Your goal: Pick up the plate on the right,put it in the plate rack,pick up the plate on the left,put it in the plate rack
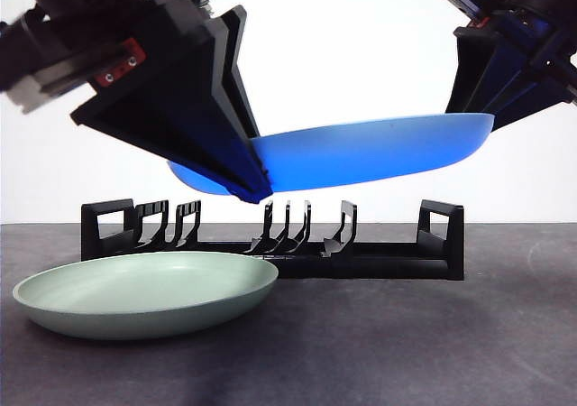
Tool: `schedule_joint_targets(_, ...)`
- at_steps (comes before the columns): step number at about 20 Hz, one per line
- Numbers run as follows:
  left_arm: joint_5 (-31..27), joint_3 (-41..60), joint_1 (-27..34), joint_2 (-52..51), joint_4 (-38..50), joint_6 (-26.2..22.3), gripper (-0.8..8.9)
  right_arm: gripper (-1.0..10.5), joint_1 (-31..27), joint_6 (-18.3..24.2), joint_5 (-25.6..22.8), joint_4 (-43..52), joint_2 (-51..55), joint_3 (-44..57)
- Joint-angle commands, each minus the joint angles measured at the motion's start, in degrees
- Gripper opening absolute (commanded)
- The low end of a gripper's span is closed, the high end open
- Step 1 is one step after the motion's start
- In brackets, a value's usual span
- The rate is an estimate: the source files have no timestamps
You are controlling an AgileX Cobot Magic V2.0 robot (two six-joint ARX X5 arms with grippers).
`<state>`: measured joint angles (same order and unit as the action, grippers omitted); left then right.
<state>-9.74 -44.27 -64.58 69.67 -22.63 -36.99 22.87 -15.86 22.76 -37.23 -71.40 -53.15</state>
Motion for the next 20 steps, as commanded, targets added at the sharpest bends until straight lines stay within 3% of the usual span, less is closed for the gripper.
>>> schedule_joint_targets(1, -0.1, -0.1, 0.0, 0.4, 0.2, 2.2, -0.09, 0.1, 0.0, -0.3, 1.3, 1.2, 0.0, -0.7)
schedule_joint_targets(3, -0.1, -0.1, -0.1, 0.4, 0.4, 2.4, -0.09, 0.6, 0.0, 0.5, 1.1, 1.9, 0.0, -0.9)
schedule_joint_targets(5, -0.7, -0.1, -0.7, 0.4, 1.0, 2.5, -0.09, 2.8, -0.1, 0.6, 0.9, 2.6, 0.7, -1.6)
schedule_joint_targets(8, -5.5, -0.5, -3.8, -0.5, 3.2, 2.5, -0.09, 3.1, -1.0, 0.9, 0.9, 6.3, 3.4, -2.1)
schedule_joint_targets(10, -10.6, -2.8, -5.4, -0.9, 3.3, 5.2, -0.09, 3.1, -1.8, 0.3, 0.5, 11.4, 6.9, -2.2)
schedule_joint_targets(15, -18.6, -9.2, -2.0, -1.2, 3.6, 15.4, -0.09, 3.1, -3.0, -1.0, -13.0, 19.8, 15.8, -2.2)
schedule_joint_targets(18, -16.7, -12.7, 5.6, -1.4, 3.8, 19.8, -0.09, 3.1, -3.0, -0.7, -20.1, 19.8, 19.8, -2.2)
schedule_joint_targets(20, -9.8, -13.6, 10.8, -1.4, 4.5, 21.1, -0.09, 3.1, -3.0, -0.1, -20.3, 19.5, 21.1, -2.2)
